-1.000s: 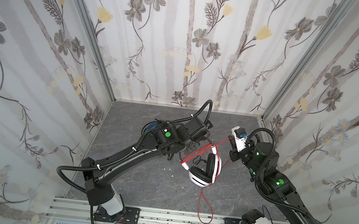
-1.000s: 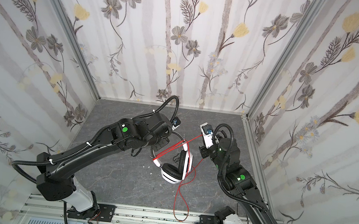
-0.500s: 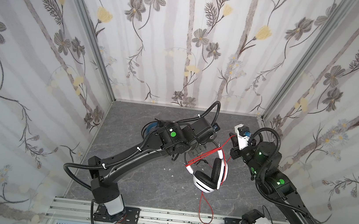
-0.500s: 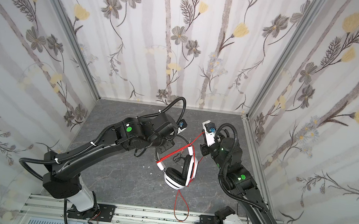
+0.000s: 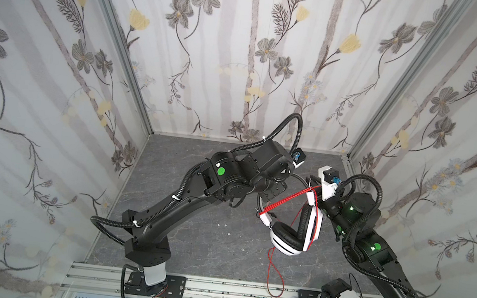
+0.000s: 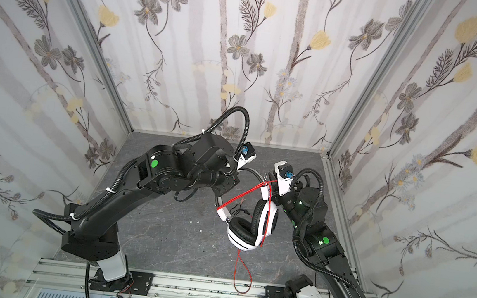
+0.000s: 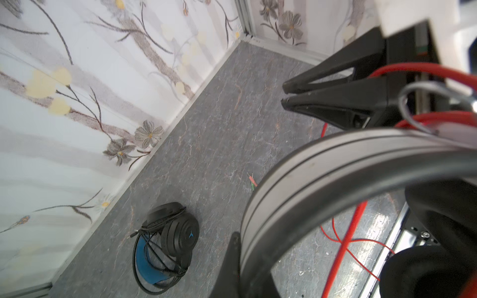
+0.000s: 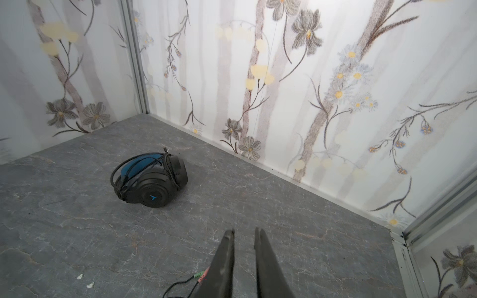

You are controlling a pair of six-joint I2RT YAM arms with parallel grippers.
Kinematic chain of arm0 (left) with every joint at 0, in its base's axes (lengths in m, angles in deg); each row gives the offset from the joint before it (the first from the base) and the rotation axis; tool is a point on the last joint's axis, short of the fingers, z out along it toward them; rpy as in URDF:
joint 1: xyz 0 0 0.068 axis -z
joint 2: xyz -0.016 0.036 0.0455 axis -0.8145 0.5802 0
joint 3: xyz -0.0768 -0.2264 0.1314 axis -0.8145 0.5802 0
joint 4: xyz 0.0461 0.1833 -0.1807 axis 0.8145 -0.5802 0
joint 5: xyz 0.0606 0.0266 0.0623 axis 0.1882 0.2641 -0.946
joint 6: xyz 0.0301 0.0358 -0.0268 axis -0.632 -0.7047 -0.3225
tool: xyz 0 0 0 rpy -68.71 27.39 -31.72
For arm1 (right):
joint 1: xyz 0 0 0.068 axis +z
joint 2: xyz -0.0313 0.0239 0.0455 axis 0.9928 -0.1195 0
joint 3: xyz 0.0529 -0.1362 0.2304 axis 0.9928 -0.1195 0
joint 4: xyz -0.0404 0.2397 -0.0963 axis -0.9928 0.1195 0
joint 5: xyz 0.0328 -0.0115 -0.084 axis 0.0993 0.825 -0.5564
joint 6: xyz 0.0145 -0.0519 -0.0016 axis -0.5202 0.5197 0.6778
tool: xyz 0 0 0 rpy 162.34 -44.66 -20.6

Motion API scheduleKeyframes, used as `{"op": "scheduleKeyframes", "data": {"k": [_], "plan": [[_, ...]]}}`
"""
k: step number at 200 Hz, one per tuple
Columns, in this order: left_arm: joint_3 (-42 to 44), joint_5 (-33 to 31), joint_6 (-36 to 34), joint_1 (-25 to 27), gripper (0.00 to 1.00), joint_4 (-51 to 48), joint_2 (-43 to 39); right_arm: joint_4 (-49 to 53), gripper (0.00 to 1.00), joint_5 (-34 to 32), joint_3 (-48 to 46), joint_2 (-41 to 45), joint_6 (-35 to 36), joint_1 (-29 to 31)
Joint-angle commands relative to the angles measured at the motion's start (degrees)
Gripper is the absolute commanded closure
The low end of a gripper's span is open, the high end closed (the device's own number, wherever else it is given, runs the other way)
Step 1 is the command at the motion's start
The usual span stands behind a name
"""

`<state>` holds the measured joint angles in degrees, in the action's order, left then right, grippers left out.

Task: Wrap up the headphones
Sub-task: 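Swing the white headset toward the right gripper with the left gripper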

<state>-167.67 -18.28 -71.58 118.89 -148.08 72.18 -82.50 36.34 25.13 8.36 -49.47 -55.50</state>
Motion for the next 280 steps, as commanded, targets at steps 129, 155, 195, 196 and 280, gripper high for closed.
{"op": "scheduleKeyframes", "data": {"k": [129,155,195,196,280], "plan": [[-10.80,13.00,8.67,0.15,1.00,19.89,0.90,-17.80,0.80,13.37,-6.37,2.15,-11.68,-0.45],[-10.64,14.75,9.09,0.16,1.00,20.16,0.99,-17.34,0.81,12.72,-6.34,1.83,-11.68,-0.42],[-10.54,17.52,9.81,-0.09,1.00,19.80,0.86,-11.70,0.91,6.46,-3.56,-1.36,-11.34,-0.45],[-10.54,17.59,9.85,-0.06,1.00,19.76,0.88,-11.52,0.91,6.25,-3.43,-1.41,-11.29,-0.42],[-9.81,11.80,11.79,-0.27,1.00,24.46,-0.39,-13.64,0.84,8.79,-8.79,0.48,-11.14,0.00]]}}
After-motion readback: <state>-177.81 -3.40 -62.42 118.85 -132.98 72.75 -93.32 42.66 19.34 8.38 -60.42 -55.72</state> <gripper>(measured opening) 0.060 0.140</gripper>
